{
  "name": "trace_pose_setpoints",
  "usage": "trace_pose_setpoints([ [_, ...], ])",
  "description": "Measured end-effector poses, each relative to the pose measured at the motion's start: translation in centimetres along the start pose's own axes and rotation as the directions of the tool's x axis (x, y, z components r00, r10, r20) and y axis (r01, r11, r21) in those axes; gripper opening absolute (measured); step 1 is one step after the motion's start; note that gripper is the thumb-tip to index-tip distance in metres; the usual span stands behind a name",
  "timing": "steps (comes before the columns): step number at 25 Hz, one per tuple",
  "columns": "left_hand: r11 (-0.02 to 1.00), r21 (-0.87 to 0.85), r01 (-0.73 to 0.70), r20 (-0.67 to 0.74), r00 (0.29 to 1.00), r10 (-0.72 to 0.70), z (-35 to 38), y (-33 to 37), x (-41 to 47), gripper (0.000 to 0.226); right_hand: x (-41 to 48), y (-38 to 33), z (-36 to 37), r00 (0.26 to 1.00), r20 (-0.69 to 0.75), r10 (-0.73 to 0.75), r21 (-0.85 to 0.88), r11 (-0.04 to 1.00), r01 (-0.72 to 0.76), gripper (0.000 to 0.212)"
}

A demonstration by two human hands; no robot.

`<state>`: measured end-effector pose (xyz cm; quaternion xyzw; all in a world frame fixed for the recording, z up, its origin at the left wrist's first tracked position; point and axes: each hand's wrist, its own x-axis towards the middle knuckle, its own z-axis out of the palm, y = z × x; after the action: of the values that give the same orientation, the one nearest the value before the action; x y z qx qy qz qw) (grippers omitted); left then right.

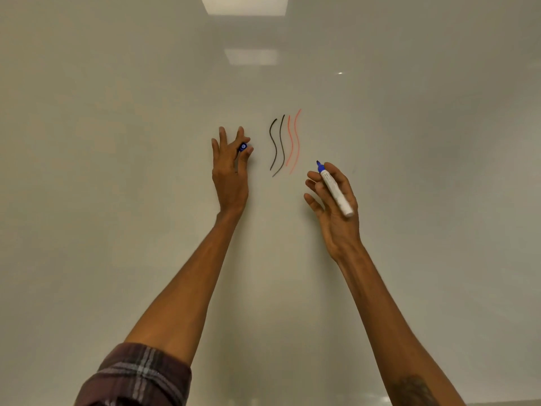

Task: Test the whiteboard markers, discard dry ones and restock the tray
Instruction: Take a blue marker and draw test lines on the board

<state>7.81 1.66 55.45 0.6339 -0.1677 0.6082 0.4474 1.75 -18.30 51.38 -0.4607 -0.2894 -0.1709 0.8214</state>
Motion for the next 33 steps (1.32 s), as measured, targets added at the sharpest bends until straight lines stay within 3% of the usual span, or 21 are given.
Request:
trace_pose_setpoints([
  [4,0.992,0.072,-0.102,-0.045,0.993,0.106,0.6,-0.6,-0.2,0.031,1.3,0.3,0.2,0.995,-0.089,-0.05,-0.059,0.997,0.045,0.028],
  [7,0.983,0.112,-0.147,-0.051,0.987,0.154,0.9,-2.1,0.0,0.039,2.9,0.7,0.8,0.974,-0.14,-0.18,-0.248,0.959,0.141,0.027],
  [15,0.957,0.175,-0.232,-0.038,0.969,0.242,1.2,-3.5,0.0,0.038,8.4,-1.0,3.4,0.838,-0.075,-0.541,-0.572,0.712,0.408,0.026],
  [22,0.961,0.172,-0.217,-0.051,0.972,0.229,1.1,-3.6,-0.3,0.038,8.9,0.5,2.3,0.789,0.054,-0.612,-0.751,0.496,0.437,0.028],
  [28,0.946,0.199,-0.255,-0.03,0.964,0.266,1.1,-4.0,-0.2,0.035,2.9,5.2,0.5,0.82,-0.006,-0.573,-0.782,0.513,0.353,0.025],
  [31,0.945,0.198,-0.26,-0.027,0.962,0.27,1.1,-4.0,-0.3,0.034,5.1,3.4,1.2,0.812,-0.087,-0.577,-0.709,0.609,0.356,0.024],
  [33,0.946,0.204,-0.251,-0.017,0.966,0.26,1.2,-4.3,-0.2,0.035,7.2,1.6,1.7,0.784,-0.09,-0.614,-0.698,0.6,0.39,0.024],
])
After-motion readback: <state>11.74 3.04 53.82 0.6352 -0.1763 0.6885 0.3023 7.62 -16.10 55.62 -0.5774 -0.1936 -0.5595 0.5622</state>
